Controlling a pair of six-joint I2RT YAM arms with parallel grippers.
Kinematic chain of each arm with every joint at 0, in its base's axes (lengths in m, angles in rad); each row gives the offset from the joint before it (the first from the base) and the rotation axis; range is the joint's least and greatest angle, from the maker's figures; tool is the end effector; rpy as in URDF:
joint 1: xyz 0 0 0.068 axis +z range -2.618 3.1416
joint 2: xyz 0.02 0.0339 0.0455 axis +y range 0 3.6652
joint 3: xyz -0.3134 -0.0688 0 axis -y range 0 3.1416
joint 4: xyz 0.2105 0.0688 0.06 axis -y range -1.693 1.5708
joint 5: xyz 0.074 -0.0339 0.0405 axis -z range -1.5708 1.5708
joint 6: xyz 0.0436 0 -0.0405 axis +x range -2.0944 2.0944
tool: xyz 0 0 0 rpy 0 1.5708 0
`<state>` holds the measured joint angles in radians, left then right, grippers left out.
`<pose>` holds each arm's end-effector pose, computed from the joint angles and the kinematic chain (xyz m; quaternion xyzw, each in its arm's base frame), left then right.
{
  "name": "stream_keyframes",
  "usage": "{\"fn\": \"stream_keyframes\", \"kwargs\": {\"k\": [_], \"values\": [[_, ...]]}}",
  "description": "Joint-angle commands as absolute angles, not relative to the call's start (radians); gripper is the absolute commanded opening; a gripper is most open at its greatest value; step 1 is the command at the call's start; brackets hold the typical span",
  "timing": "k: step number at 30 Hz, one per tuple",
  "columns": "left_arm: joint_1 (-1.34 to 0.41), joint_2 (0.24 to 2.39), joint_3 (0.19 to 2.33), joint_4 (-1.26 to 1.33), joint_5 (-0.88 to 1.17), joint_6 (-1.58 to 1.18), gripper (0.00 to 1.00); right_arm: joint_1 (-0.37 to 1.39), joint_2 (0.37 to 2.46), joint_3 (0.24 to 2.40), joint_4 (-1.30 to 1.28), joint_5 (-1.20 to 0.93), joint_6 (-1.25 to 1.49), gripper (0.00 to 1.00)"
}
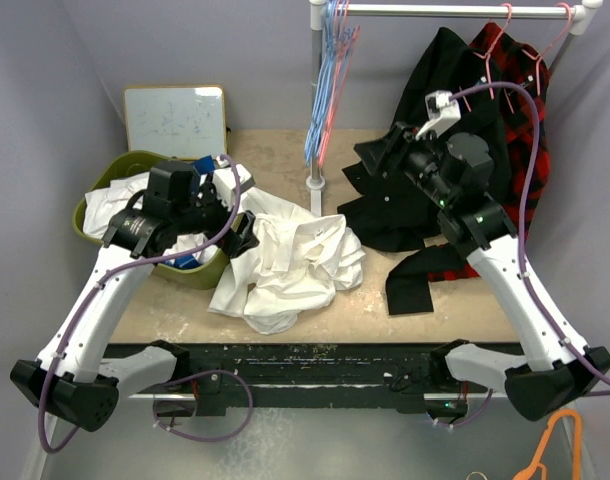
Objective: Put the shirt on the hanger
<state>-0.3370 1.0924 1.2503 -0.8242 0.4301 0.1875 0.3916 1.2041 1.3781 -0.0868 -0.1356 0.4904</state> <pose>0.1483 -0.0712 0.4138 0.3179 0.8245 -0.2233 0.4114 0.2023 0.0899 0.5118 -0.0166 0.6757 0.3554 0.6456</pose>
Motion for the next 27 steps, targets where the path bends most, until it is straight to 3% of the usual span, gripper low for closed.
{"fn": "stream_keyframes", "kwargs": {"k": [1,4,10,27], "values": [[-0.296,1.035,1.201,-0.729,0.237,0.066,0.99,0.390,1.281,1.536,-0.131,-0.080,0.468,0.58],[-0.247,0.990,1.127,-0.641,0.153,0.041,0.99,0.391,1.323,1.607,-0.142,-0.068,0.456,0.54],[-0.118,0.910,1.052,-0.586,0.236,0.028,0.99,0.400,1.399,1.696,-0.177,-0.026,0.432,0.50],[-0.090,0.858,1.004,-0.584,0.294,0.049,0.99,0.485,1.525,1.802,-0.209,0.113,0.392,0.47]]}}
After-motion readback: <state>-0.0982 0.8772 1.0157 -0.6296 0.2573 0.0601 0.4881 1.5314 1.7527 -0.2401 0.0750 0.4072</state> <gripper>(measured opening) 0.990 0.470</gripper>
